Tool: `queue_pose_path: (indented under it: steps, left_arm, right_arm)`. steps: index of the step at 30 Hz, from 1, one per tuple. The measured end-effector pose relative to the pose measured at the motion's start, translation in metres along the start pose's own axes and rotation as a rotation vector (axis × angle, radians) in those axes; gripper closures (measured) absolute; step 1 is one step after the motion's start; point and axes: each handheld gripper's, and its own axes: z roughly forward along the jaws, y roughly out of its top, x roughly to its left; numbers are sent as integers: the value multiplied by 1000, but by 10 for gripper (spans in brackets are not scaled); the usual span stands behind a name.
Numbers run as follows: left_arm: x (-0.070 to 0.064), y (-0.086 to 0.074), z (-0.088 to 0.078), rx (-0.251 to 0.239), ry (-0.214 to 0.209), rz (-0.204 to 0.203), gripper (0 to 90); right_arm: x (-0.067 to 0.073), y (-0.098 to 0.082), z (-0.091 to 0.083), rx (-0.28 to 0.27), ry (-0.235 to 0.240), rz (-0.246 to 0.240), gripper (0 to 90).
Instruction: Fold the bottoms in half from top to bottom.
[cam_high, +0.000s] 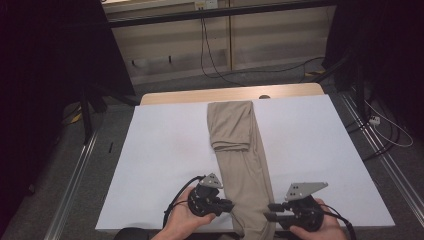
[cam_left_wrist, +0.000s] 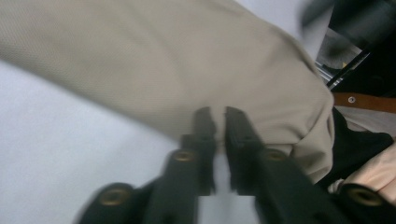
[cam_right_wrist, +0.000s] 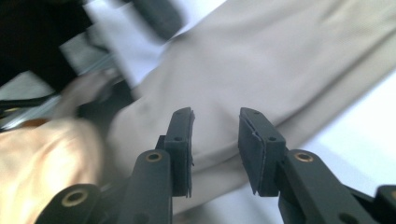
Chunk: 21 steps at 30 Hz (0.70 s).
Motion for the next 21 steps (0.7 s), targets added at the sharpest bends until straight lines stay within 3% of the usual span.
queue_pose_path:
  steps: [4, 5, 9, 12, 15, 17, 18, 21]
  left_arm:
    - [-1, 3, 4, -2, 42, 15, 744]
    - [1, 3, 7, 4, 29, 16, 745]
    - [1, 0, 15, 40, 49, 27, 728]
    - [0, -1, 16, 36, 41, 32, 708]
    - [1, -3, 17, 19, 24, 23, 697]
    - [2, -3, 17, 21, 24, 23, 696]
    - [1, -3, 17, 24, 44, 28, 692]
    - [-1, -4, 16, 33, 36, 45, 690]
  right_arm:
    - [-22, 16, 11, -6, -70, -8, 662]
    - [-27, 21, 15, -6, -91, -14, 665]
    - [-51, 37, 31, -7, -147, 15, 666]
    - [-64, 42, 46, 22, -185, 36, 663]
    - [-65, 39, 52, 31, -200, 25, 710]
    - [-61, 40, 52, 42, -214, 0, 857]
    - [-59, 39, 52, 43, -217, -4, 897]
    - [-58, 39, 51, 44, -230, 6, 900]
